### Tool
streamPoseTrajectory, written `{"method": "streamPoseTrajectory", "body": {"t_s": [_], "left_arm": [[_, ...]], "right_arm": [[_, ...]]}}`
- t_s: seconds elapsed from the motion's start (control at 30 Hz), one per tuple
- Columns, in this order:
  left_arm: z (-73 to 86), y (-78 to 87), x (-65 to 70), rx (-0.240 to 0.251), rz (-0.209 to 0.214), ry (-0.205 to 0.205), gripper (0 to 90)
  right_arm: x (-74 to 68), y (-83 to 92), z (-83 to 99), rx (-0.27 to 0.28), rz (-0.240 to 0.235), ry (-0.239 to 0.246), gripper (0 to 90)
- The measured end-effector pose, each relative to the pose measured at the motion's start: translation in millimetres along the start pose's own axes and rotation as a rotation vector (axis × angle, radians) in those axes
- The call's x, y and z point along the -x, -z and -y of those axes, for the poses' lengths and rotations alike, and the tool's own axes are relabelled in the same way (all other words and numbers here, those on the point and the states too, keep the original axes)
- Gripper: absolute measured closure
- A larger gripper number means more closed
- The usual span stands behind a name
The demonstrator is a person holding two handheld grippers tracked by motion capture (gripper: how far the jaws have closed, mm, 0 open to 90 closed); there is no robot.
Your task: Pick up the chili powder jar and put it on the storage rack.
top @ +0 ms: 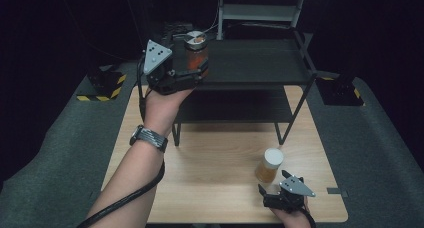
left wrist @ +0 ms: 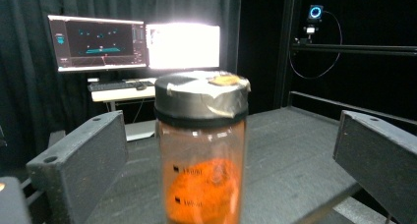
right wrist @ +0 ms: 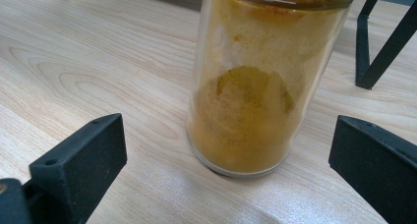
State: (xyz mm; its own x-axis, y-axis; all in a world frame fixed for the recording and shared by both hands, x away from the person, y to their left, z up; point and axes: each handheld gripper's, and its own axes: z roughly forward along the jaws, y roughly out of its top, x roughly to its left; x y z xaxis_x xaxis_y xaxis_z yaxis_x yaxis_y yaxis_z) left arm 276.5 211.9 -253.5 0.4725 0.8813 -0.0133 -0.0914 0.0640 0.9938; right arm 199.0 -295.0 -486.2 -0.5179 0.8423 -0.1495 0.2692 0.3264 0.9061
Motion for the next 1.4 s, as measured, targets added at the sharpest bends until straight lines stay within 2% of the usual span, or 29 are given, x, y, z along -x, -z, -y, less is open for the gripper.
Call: {"method": "streamPoseTrajectory", "body": {"t_s": [0.2,0.43,0.77,1.4], "left_arm": [[12.8,11.3,0.8,-0.003,0.001,0.008,0.4],[27.6,27.7,1.8,-0.014,-0.001,-0.011,0.4],[49.0,48.6,5.7,-0.057,0.022,-0.027,0.3],[94.8,77.5,8.4,-0.098,0.064,-0.008,0.4]], "right_arm": [[-1.1,-0.6,-1.0,-0.005,0.002,0.009,0.3],[-1.9,-0.8,-1.6,-0.008,0.004,0.012,0.3],[-2.7,-0.6,-1.4,-0.007,0.004,0.021,0.3],[-3.6,-0.9,-2.1,-0.012,0.003,0.029,0.3]]}}
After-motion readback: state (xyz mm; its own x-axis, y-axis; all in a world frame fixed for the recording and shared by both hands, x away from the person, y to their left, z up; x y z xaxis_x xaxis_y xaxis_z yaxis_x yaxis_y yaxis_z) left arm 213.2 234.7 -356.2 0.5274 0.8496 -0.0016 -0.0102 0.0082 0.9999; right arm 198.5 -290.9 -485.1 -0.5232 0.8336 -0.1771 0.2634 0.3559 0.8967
